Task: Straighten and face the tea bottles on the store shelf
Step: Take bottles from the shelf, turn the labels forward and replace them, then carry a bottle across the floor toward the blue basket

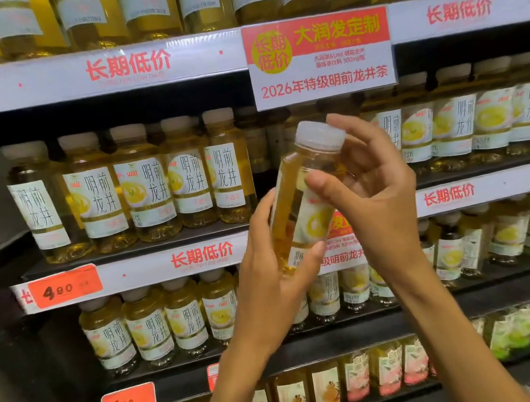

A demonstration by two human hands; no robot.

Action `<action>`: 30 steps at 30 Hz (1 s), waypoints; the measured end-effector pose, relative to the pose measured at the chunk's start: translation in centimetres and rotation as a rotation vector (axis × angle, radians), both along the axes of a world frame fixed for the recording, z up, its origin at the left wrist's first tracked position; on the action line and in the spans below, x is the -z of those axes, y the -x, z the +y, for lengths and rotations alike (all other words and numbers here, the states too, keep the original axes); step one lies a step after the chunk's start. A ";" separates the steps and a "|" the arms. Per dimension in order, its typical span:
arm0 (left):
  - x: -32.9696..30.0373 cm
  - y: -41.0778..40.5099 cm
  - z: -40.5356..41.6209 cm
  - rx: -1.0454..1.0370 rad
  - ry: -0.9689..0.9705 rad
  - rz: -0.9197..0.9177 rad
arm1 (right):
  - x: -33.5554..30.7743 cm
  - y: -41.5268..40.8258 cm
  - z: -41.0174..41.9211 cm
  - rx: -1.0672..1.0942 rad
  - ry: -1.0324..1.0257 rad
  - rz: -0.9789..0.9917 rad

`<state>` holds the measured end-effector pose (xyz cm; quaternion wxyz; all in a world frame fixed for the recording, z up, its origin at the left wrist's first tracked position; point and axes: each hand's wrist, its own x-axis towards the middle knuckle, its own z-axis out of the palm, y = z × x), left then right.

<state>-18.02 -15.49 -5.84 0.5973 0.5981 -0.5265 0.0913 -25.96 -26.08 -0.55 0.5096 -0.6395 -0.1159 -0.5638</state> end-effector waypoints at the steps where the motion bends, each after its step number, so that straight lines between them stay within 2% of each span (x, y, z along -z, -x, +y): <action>1: 0.4 0.6 0.1 0.085 0.012 0.088 | 0.1 0.1 -0.1 -0.032 -0.029 0.038; 4: 1.6 2.0 0.4 0.252 -0.016 0.308 | 0.6 0.1 -1.0 -0.249 -0.143 0.228; 7: 3.5 3.0 0.7 0.364 -0.133 0.561 | 1.7 0.5 -2.2 -0.482 -0.266 0.355; 9: 4.6 3.6 0.8 0.418 -0.198 0.722 | 2.8 1.1 -2.6 -0.472 -0.336 0.379; 12: 5.8 4.5 0.1 0.400 -0.226 0.900 | 5.1 2.3 -2.8 -0.339 -0.359 0.380; 16: 7.5 5.9 -1.5 0.456 -0.344 0.927 | 7.7 5.0 -2.9 -0.201 -0.445 0.333; 20: 10.5 8.2 -2.3 0.568 -0.496 0.957 | 11.2 9.3 -2.6 -0.056 -0.630 0.287; 24: 13.3 10.5 -2.8 0.748 -0.839 0.974 | 16.1 14.9 -1.3 0.277 -0.775 0.306; 27: 15.4 12.4 -3.1 0.888 -1.100 0.923 | 18.6 18.8 1.2 0.326 -0.934 0.203; 30: 16.9 14.8 -3.6 0.985 -1.209 0.898 | 19.6 22.3 4.0 0.449 -0.999 0.133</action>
